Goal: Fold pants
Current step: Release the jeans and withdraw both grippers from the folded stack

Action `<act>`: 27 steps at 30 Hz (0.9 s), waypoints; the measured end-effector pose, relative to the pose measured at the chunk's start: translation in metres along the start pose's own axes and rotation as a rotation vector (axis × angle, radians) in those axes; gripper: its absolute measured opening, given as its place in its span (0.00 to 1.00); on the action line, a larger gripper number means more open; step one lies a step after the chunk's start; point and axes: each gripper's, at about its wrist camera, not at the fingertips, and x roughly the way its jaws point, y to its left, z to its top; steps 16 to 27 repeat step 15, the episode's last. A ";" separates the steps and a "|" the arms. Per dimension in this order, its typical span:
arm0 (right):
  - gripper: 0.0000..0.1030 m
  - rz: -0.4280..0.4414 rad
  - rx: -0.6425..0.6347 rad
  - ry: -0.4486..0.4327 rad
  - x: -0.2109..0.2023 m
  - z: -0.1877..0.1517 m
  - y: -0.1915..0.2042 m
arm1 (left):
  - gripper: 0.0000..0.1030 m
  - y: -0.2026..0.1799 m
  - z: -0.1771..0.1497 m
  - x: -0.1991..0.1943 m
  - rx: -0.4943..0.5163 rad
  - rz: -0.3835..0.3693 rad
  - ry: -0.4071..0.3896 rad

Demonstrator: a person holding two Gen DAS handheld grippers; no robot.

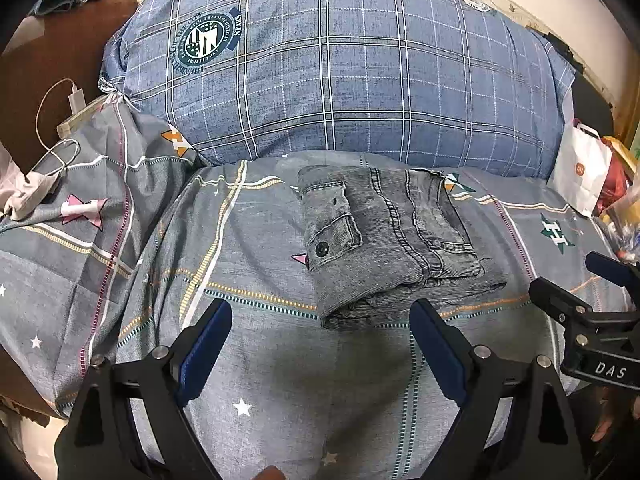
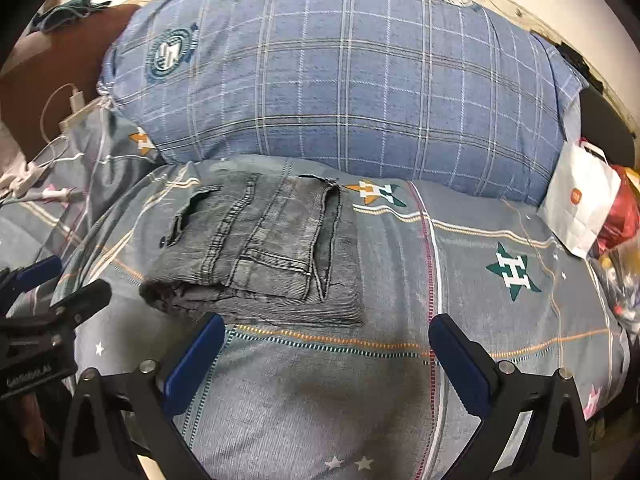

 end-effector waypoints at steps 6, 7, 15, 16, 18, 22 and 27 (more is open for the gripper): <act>1.00 -0.007 0.005 0.011 0.007 0.001 0.003 | 0.88 -0.001 0.001 0.002 0.004 -0.008 -0.001; 1.00 -0.006 0.003 0.012 0.007 0.001 0.004 | 0.88 -0.001 0.001 0.003 0.006 -0.008 0.001; 1.00 -0.011 0.008 0.016 0.012 0.004 0.003 | 0.89 -0.001 0.009 0.008 0.018 -0.068 0.015; 1.00 -0.011 0.008 0.016 0.012 0.004 0.003 | 0.89 -0.001 0.009 0.008 0.018 -0.068 0.015; 1.00 -0.011 0.008 0.016 0.012 0.004 0.003 | 0.89 -0.001 0.009 0.008 0.018 -0.068 0.015; 1.00 -0.011 0.008 0.016 0.012 0.004 0.003 | 0.89 -0.001 0.009 0.008 0.018 -0.068 0.015; 1.00 -0.011 0.008 0.016 0.012 0.004 0.003 | 0.89 -0.001 0.009 0.008 0.018 -0.068 0.015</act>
